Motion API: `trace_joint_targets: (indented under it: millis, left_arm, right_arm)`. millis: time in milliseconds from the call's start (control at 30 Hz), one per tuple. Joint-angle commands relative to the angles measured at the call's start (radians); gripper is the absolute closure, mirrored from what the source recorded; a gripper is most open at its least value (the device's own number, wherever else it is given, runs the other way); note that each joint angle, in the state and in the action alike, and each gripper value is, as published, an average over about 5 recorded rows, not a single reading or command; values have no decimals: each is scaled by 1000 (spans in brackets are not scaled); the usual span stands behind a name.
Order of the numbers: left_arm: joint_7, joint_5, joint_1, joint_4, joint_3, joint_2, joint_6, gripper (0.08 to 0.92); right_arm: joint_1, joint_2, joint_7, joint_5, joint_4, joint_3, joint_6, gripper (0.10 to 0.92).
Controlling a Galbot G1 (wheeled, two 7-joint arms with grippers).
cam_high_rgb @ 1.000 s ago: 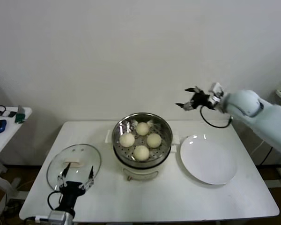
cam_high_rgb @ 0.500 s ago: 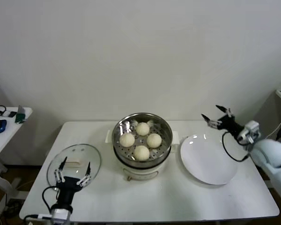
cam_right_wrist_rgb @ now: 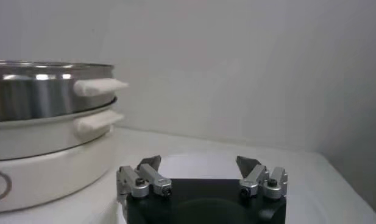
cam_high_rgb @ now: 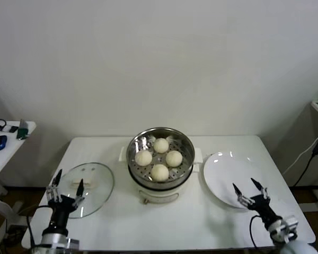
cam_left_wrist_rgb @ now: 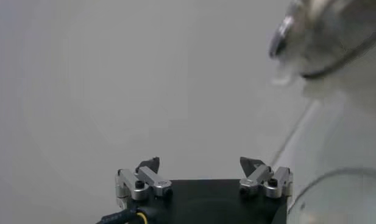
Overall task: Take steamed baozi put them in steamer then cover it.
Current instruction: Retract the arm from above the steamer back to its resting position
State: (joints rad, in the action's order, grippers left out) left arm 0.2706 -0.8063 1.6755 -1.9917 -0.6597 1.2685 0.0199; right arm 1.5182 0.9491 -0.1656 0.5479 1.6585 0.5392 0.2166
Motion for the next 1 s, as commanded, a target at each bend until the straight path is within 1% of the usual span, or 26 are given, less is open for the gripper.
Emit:
trace_joint_targets:
  millis: [33,200,500,1000]
  left_arm:
    - [160,-467,-80,317,1,-88,5,177]
    - [182,-497,-142,429,11,-83,13,177]
    - [184,-496,-252,569,42,-86,25,177]
    - [162,-468,-406,685,83,-106,35,177]
  right_arm:
    - [135,173,37,-64,54,75,93,203]
    - [136,190,46,-64,90,75,78,202]
    - [137,204,54,-80,137,75,52,202]
    - [157,223,54,-106,168,79,47,203]
